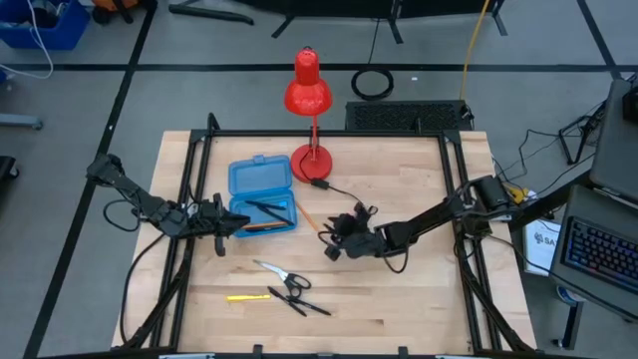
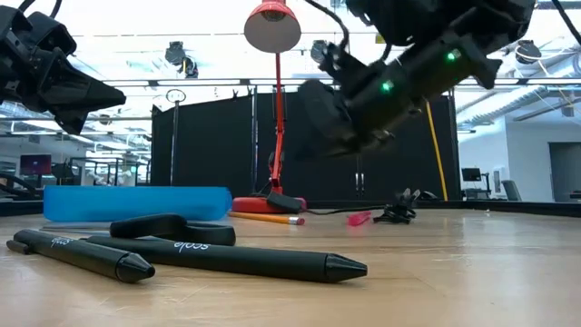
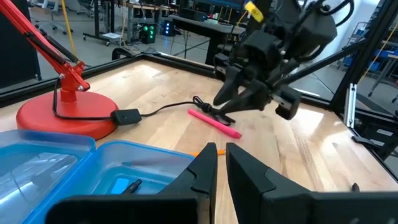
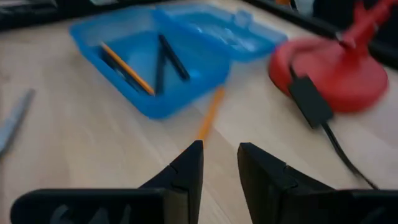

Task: Pick & place school supplies into a supply box
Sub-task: Put the orange pencil into the blue supply box

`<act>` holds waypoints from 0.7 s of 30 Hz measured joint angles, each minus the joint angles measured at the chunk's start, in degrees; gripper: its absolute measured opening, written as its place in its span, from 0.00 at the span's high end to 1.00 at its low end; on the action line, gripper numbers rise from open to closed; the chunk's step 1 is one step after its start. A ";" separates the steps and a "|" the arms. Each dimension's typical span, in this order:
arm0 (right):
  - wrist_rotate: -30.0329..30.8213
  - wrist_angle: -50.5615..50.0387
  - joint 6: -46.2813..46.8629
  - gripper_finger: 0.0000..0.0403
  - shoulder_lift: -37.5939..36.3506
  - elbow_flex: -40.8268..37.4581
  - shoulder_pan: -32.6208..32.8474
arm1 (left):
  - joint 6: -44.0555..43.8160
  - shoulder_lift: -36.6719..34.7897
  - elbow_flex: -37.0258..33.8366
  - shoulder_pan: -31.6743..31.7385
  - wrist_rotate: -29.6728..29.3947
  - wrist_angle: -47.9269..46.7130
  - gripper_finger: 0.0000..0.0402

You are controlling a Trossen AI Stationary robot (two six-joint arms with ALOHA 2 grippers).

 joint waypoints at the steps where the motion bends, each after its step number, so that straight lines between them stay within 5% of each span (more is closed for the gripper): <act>1: -0.24 2.16 -1.64 0.78 0.08 -0.02 -0.02 | 0.01 0.00 0.00 0.01 0.00 0.03 0.91; 6: -1.47 5.47 -3.48 0.78 0.08 0.01 -0.47 | 0.00 0.00 0.00 0.01 0.00 0.01 0.91; 12: -9.67 13.77 -3.07 0.77 4.48 0.05 -2.69 | 0.33 0.00 0.00 -0.01 -0.07 0.11 0.91; 21: -8.57 21.14 -4.21 0.76 11.47 -0.02 -3.63 | 0.14 0.00 0.00 0.01 -0.08 0.02 0.91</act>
